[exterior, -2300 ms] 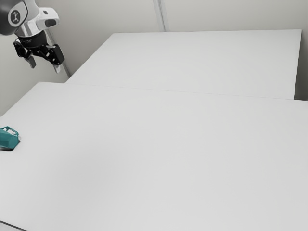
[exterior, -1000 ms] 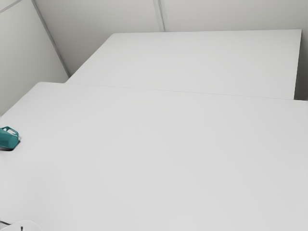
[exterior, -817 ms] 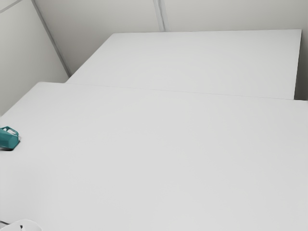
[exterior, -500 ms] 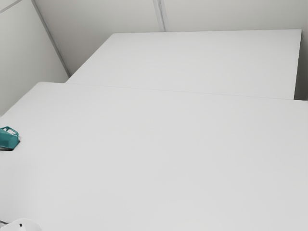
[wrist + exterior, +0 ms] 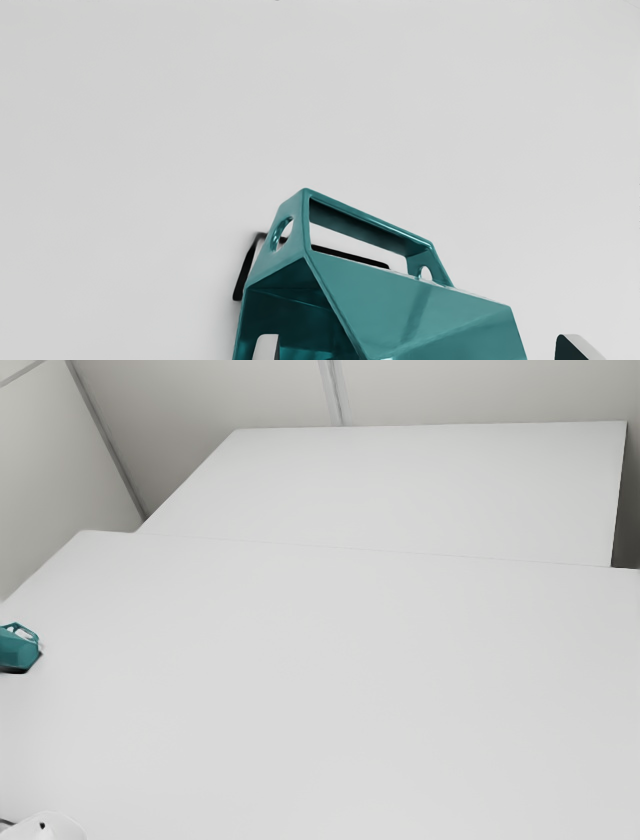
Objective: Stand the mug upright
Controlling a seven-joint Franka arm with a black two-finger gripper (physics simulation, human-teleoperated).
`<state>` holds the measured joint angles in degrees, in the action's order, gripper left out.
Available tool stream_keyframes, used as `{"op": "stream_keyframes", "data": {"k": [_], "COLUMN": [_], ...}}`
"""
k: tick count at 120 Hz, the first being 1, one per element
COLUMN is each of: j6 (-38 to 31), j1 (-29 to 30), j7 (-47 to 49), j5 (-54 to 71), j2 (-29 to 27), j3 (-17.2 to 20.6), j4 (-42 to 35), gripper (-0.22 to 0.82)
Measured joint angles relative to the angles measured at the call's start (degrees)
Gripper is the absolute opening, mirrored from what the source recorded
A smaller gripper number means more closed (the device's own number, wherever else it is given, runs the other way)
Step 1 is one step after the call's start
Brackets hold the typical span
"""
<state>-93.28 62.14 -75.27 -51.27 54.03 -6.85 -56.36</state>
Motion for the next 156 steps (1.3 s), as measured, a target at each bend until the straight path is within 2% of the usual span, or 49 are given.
{"op": "stream_keyframes", "data": {"k": [48, 55, 69, 79, 106, 127, 144, 156], "j6": [0.0, 0.0, -0.1, -0.3, -0.7, -0.3, -0.4, -1.2], "j1": [0.2, 0.1, 0.0, -0.2, -1.5, -2.8, -4.5, -7.2], "j7": [-4.3, -4.7, -5.5, -6.0, -6.9, -7.3, -7.3, -6.9], "j5": [-2.0, -2.0, -2.0, -2.0, -2.0, -2.1, -1.9, -0.8], "j2": [0.5, 0.4, 0.2, 0.0, -2.0, -2.8, -4.0, -8.0], "j3": [0.2, 0.2, 0.3, 0.4, 1.1, 1.1, 1.0, 0.8], "j4": [-3.3, -3.4, -3.4, -3.3, -3.0, -3.3, -3.6, -6.8], "gripper": [0.60, 0.52, 0.30, 0.24, 0.00, -0.12, -0.15, -0.16]}}
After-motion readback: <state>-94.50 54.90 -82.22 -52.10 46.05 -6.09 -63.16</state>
